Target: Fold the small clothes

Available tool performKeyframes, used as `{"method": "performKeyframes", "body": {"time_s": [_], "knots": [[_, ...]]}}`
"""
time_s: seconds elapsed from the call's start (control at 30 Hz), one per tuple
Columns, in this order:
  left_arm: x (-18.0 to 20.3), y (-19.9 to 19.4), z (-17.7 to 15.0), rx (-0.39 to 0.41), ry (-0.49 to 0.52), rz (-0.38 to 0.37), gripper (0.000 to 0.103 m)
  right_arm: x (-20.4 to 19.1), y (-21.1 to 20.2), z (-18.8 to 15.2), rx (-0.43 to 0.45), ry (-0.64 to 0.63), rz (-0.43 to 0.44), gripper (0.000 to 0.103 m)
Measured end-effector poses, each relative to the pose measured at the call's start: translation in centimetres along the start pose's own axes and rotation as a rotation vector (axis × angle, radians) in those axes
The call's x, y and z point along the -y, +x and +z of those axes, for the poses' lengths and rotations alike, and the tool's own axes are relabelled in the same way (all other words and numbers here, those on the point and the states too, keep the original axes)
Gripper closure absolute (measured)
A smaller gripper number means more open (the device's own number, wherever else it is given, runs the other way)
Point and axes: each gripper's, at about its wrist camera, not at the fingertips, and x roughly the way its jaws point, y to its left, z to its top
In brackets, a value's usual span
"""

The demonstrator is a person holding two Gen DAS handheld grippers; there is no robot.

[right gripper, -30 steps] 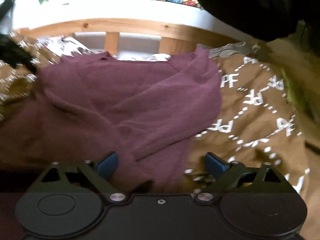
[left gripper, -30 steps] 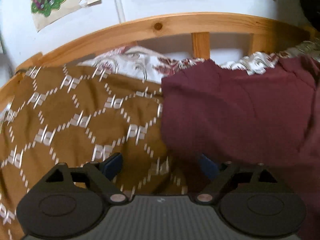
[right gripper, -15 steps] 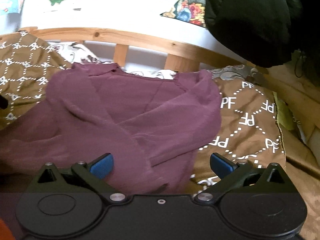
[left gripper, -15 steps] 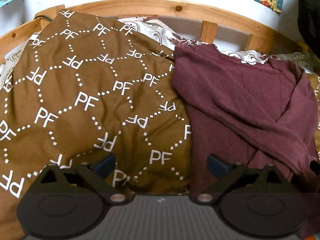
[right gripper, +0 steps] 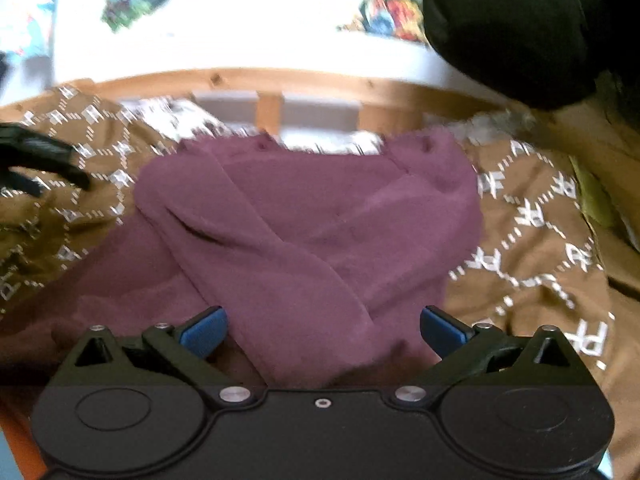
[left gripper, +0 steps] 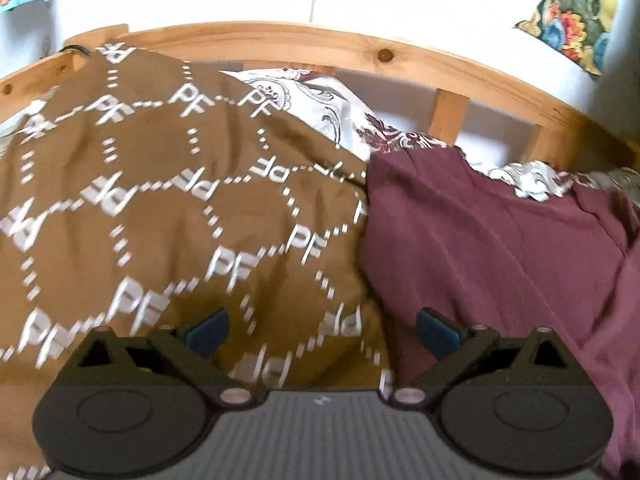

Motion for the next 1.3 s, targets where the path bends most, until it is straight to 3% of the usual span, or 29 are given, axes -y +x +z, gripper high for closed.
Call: {"method": "performKeyframes", "body": {"time_s": [0.2, 0.37, 0.43, 0.47, 0.53, 0.57, 0.6, 0.77, 1.03, 1.07, 1.13, 1.17, 1.2, 1.3], "knots": [[2.2, 5.9, 2.5, -0.043, -0.036, 0.022, 0.009, 2.0, 1.9, -0.9, -0.008, 0.053, 0.030, 0.001], [2.9, 7.5, 3.1, -0.046, -0.098, 0.014, 0.009, 3.3, 2.7, -0.9, -0.035, 0.086, 0.054, 0.001], [3.0, 7.6, 3.2, -0.045, -0.075, 0.001, 0.017, 3.5, 2.9, -0.9, -0.043, 0.098, 0.056, 0.001], [3.0, 7.5, 3.3, -0.045, -0.068, -0.018, 0.027, 3.6, 3.0, -0.9, -0.047, 0.103, 0.058, 0.001], [2.9, 7.3, 3.3, -0.050, -0.080, -0.076, 0.050, 3.8, 3.0, -0.9, -0.056, 0.109, 0.059, 0.001], [2.7, 7.1, 3.3, -0.058, -0.096, -0.110, 0.071, 3.8, 3.0, -0.9, -0.059, 0.109, 0.057, 0.001], [2.6, 6.9, 3.3, -0.066, -0.119, -0.141, 0.083, 3.8, 3.0, -0.9, -0.059, 0.108, 0.052, 0.001], [1.5, 6.1, 3.0, -0.038, -0.179, -0.159, 0.091, 3.6, 2.7, -0.8, -0.057, 0.100, 0.045, 0.001], [0.5, 5.8, 2.8, -0.043, -0.206, -0.130, 0.087, 3.9, 2.5, -0.6, -0.053, 0.086, 0.031, 0.001], [0.8, 5.9, 2.9, -0.056, -0.193, -0.114, 0.077, 3.9, 2.6, -0.6, -0.058, 0.084, 0.030, 0.001], [1.0, 5.5, 2.9, -0.070, -0.175, -0.060, 0.050, 3.9, 2.8, -0.6, -0.067, 0.073, 0.029, 0.001], [1.1, 5.2, 2.8, -0.081, -0.171, -0.032, 0.031, 3.8, 2.8, -0.6, -0.070, 0.063, 0.029, 0.001], [1.0, 4.7, 2.7, -0.084, -0.167, -0.018, 0.020, 3.8, 2.8, -0.6, -0.067, 0.054, 0.025, 0.001], [0.6, 2.7, 2.1, -0.063, -0.145, -0.030, 0.012, 3.8, 2.7, -0.5, -0.039, 0.022, 0.004, 0.001]]}}
